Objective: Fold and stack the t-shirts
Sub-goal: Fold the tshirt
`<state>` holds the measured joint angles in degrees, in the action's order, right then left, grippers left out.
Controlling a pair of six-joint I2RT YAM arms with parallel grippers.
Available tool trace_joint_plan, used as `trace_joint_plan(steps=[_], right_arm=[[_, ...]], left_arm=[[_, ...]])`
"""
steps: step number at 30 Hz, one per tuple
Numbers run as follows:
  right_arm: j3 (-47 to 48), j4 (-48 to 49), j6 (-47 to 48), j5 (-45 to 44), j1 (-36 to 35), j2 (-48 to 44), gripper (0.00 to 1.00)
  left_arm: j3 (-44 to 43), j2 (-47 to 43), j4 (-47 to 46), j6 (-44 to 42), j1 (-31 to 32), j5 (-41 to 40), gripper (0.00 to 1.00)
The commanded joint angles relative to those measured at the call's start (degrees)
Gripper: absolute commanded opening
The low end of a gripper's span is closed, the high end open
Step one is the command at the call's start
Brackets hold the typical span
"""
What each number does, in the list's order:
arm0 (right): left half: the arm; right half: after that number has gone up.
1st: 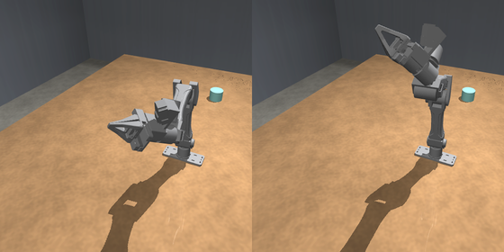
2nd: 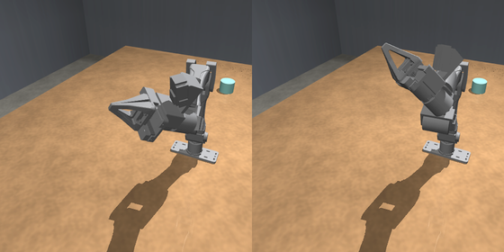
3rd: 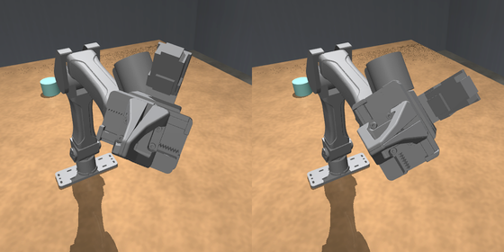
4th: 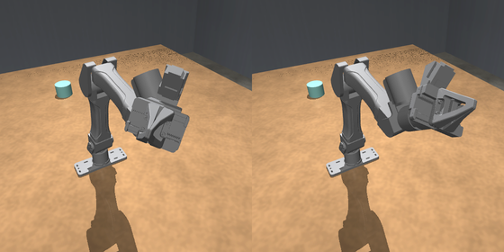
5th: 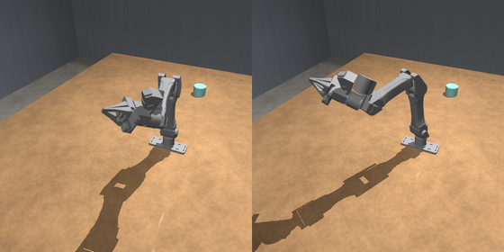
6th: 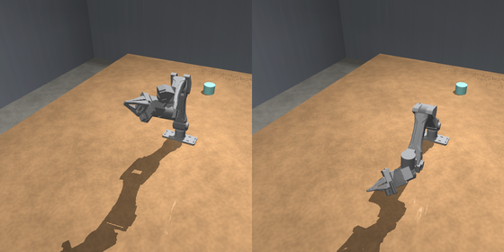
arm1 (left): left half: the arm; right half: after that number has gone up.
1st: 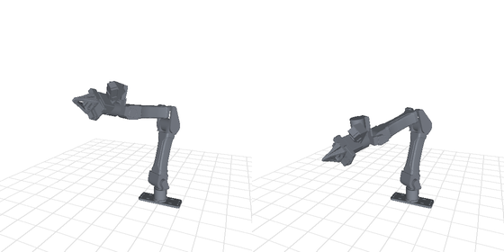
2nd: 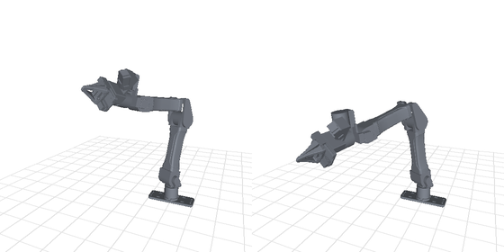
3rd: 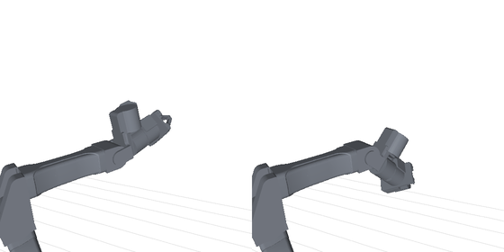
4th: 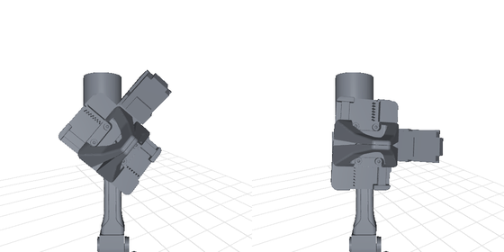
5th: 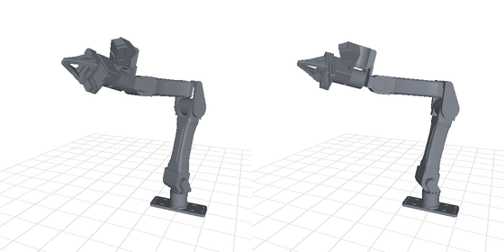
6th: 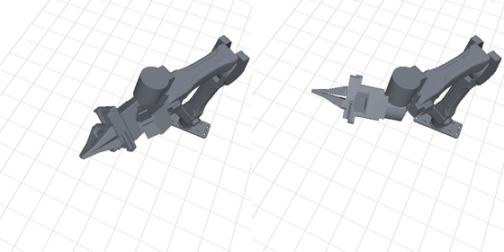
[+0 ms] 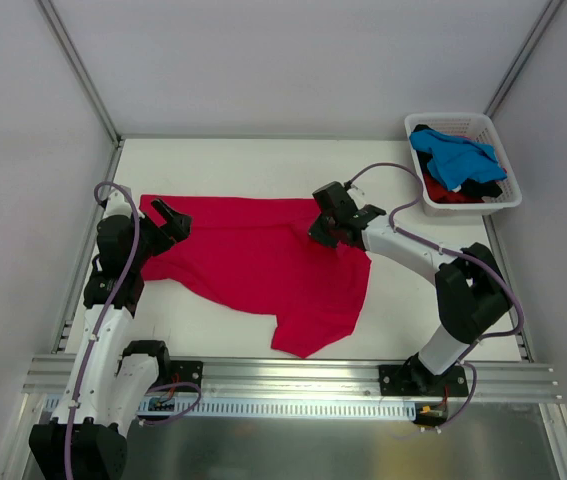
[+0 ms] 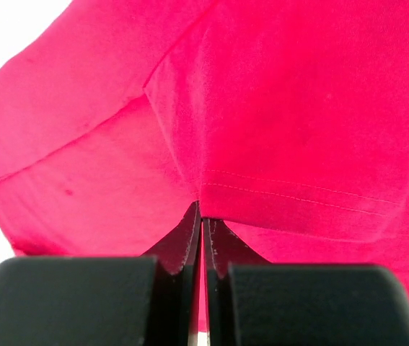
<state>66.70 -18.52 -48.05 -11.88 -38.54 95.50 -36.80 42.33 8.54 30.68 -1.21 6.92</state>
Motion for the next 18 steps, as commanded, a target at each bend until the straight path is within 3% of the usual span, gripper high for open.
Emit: trace_joint_plan(steps=[1,11,16,18], right_arm=[[-0.16,0.24,-2.48,1.59,0.66,-2.69,0.0],[-4.29,-2.13,-0.12,3.7,1.72,-1.46,0.0],[-1.4,-8.01,5.59,8.27,1.63,2.75,0.32],[-1.48,-8.46,8.93,8.01,1.8,2.58,0.5]], left_arm=[[0.85,-1.63,-0.45,-0.18,-0.46,-0.15,0.99],[2.16,-2.25,-0.45,-0.18,-0.46,0.64,0.99],[2.78,-1.46,-0.45,1.14,-0.37,1.87,0.99],[2.26,-0.41,-0.54,2.1,0.33,3.1,0.99]])
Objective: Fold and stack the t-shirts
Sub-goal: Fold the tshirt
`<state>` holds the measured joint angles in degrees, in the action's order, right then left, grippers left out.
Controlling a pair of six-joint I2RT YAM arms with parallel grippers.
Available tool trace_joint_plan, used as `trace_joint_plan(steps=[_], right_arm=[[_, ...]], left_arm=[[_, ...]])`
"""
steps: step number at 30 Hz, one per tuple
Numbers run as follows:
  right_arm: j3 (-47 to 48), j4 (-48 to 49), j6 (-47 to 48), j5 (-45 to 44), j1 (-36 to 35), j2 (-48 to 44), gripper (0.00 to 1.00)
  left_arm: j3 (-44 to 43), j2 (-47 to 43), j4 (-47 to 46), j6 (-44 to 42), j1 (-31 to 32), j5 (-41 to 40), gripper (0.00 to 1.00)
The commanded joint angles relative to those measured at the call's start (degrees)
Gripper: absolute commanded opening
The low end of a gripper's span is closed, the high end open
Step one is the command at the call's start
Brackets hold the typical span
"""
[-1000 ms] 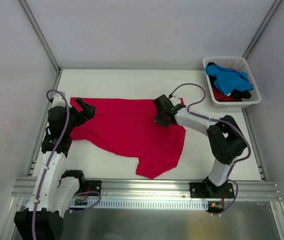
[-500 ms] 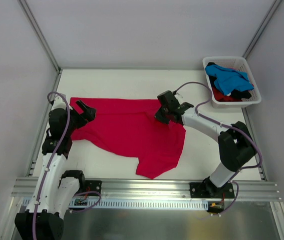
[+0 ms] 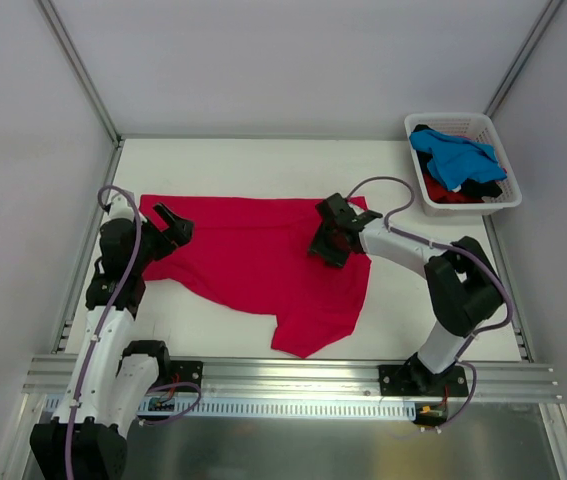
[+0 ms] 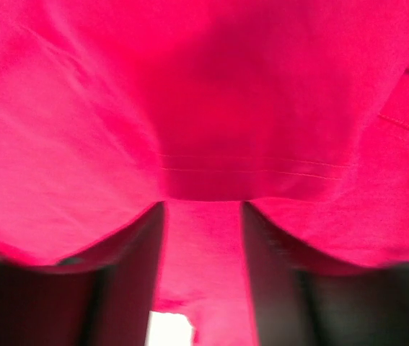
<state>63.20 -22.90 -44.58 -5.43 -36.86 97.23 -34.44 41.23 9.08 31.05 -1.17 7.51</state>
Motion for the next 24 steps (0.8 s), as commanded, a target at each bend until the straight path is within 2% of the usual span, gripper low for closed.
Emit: trace_joint_plan(steps=[1,2,3,6,9,12,15,24], right_arm=[[2.45,-4.17,6.86,1.04,0.21,0.51,0.55],[2.98,-5.74,8.18,0.69,0.3,-0.19,0.59],[3.5,-6.28,11.32,0.77,0.65,-0.46,0.68],[3.69,-9.18,15.12,1.21,1.53,-2.56,0.71],[-0.08,-9.36,15.57,-0.63,2.49,-6.24,0.69],[-3.94,-8.05,12.25,-2.39,3.63,-9.68,0.66],[-4.49,-5.93,9.86,-2.92,4.08,-9.52,0.62],[-5.01,-3.48,9.33,-2.56,3.99,-4.07,0.57]], left_arm=[[-0.37,1.13,-1.0,2.26,0.81,2.95,0.98],[-0.8,1.65,-1.0,2.26,1.6,3.91,0.97],[-0.98,3.14,-1.0,3.22,2.83,4.53,0.96],[-1.77,6.39,-1.0,5.59,4.68,5.59,0.93],[-4.14,11.12,-1.08,7.35,8.37,4.54,0.91],[-7.83,17.1,-1.35,6.22,13.46,3.04,0.89],[-9.86,20.63,-1.44,5.87,15.49,2.51,0.88],[-8.63,15.2,-1.35,1.91,15.41,-3.81,0.9]])
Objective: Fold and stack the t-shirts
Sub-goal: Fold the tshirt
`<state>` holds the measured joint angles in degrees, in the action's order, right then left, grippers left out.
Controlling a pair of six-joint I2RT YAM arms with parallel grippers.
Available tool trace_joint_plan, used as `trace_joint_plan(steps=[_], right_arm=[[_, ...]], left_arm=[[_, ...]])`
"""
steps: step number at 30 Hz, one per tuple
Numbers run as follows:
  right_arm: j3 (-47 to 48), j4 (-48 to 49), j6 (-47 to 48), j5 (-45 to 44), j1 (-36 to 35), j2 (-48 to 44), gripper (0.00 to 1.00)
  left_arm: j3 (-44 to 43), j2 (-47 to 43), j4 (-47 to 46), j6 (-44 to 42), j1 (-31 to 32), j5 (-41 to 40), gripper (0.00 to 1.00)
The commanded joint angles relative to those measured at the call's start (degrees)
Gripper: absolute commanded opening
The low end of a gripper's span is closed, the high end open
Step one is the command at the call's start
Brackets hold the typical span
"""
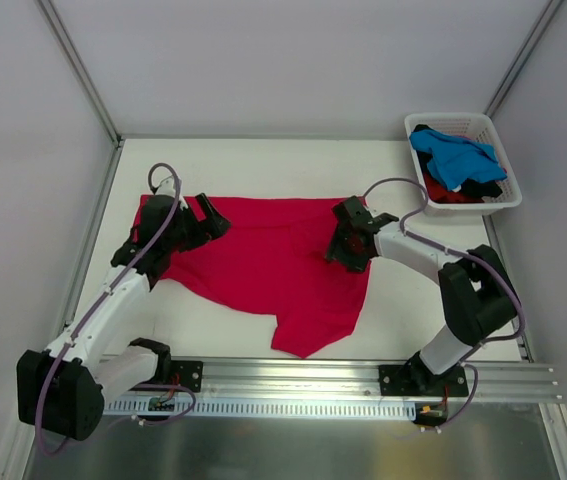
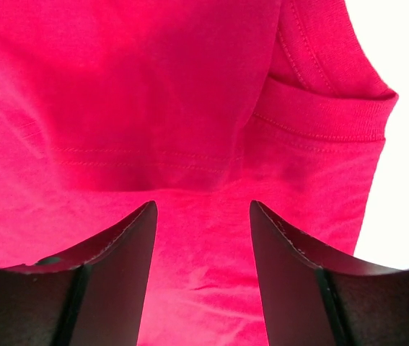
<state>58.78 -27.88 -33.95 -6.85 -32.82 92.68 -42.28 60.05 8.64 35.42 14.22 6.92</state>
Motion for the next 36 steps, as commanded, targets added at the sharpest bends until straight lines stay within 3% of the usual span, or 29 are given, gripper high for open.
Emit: trace_joint_plan(steps=[1,6,12,14,17,19,29,31,34,35,36], right_arm=[[-0.86,1.77,-1.2,-1.41,-0.05,0.83,0.57],[0.36,1.86,0.2,-2.11,0.03,2.59,0.4],[0.55,1.6,2.14,-2.64,0.12,3.91,0.37],[0.1,1.6,2.66,-3.25,0.03,4.08,0.32],[-0.16,1.25,3.37,-4.04,0.03,3.82,0.2],[0.1,0.63,4.59,-4.74,0.03,3.73,0.01],[2.21,-7.18,11.63,-8.7,0.12,1.18,0.0],[2.21,-7.89,12.42,-8.27,-0.05,1.1,0.07],[2.73,-8.07,14.26,-3.8,-0.31,0.13,0.43],[3.26,-8.68,15.92,-0.22,-0.58,-1.26,0.59],[4.31,-9.73,16.37,0.6,-1.02,-2.15,0.65]], left_arm=[[-0.61,-4.24,-0.82,-2.55,0.02,-3.57,0.91],[1.23,-7.13,-0.82,-1.76,0.02,-3.4,0.92],[2.55,-9.16,-0.39,-2.02,-0.07,-3.66,0.93],[2.82,-9.69,-0.21,-2.02,-0.07,-4.36,0.94],[3.0,-10.3,0.06,-2.11,-0.07,-4.63,0.94],[3.17,-10.74,0.14,-1.93,-0.07,-4.55,0.94],[3.44,-12.68,4.44,0.87,-0.85,-8.13,0.94],[3.44,-13.46,7.17,2.19,-1.56,-8.59,0.91],[2.82,-14.69,14.08,5.86,-3.4,-11.04,0.87],[2.65,-14.87,16.29,7.37,-4.45,-12.01,0.87],[2.9,-14.96,18.06,8.6,-5.94,-11.23,0.89]])
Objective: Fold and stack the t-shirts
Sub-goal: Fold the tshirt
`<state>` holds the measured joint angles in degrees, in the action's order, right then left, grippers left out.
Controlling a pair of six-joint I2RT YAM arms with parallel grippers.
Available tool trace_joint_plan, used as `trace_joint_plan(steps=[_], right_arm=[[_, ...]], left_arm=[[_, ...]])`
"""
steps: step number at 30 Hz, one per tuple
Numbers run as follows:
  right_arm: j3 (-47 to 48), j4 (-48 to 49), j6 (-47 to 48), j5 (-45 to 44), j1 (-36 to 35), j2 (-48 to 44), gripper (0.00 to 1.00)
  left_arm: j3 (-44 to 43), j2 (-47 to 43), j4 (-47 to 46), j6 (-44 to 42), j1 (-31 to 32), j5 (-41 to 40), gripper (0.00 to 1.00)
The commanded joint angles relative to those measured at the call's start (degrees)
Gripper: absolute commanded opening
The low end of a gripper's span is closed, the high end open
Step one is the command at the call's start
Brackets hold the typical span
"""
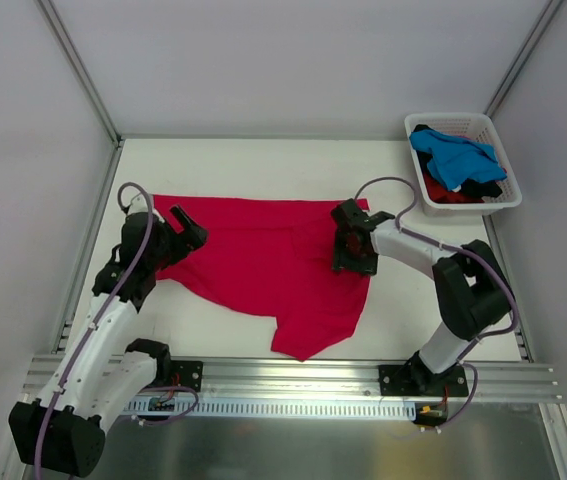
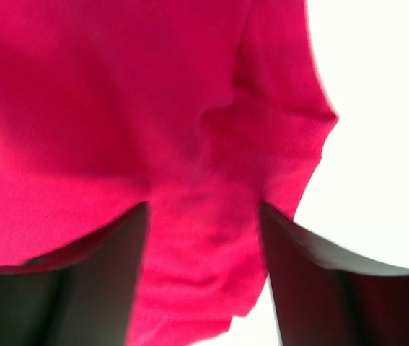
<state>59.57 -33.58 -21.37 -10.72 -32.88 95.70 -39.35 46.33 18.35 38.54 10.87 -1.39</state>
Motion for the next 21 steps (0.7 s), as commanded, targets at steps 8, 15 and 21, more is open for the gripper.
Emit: trace_joint_plan(steps=[8,15,21], right_arm=[[8.2,-4.93,14.15,14.39,-5.52,-18.7,0.8],[3.71,-0.78,13.98,16.52,-5.79,-19.76,0.81],[1.87,1.06,14.69,16.17,-5.26,-19.85,0.81]], left_arm=[[-0.19,2.01,15.84,1.72,-22.28,-5.36,0.83],[-6.52,20.01,15.31,-1.37,-25.38,-12.4,0.77],[-13.99,32.32,13.39,-5.49,-25.38,-16.81,0.7]])
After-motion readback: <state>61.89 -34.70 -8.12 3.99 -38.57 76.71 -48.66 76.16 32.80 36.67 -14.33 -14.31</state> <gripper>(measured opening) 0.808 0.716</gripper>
